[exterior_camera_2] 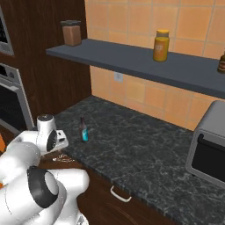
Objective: Pick the whisk from the drawer and place it on the counter.
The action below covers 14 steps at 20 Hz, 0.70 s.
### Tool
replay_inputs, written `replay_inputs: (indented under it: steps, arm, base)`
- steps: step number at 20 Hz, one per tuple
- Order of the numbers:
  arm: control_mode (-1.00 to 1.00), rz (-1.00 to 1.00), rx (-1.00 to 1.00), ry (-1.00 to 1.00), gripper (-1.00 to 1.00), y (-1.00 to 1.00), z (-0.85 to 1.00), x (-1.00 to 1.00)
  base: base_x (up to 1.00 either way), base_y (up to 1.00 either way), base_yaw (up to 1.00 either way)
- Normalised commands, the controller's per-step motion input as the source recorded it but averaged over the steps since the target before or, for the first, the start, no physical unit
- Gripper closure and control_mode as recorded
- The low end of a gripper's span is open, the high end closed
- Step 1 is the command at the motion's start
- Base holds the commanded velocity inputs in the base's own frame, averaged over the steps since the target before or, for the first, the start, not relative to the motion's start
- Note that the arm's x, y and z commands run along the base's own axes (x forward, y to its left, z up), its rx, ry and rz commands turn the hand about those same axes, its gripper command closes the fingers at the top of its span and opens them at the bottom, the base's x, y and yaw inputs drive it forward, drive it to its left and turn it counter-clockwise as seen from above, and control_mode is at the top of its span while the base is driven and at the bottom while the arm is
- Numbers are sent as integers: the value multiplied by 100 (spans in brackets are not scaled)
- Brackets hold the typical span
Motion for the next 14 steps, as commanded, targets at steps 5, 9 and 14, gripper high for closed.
replay_inputs:
  steps: [5,9,14]
  arm:
    - [-100,-1,0,5,-100,71,-45,-4]
    - [-100,-2,0,1,-100,61,-44,0]
    - [-100,-1,0,8,-100,60,-49,-31]
  base:
    - [0,0,0]
    - [0,0,0]
    - [0,0,0]
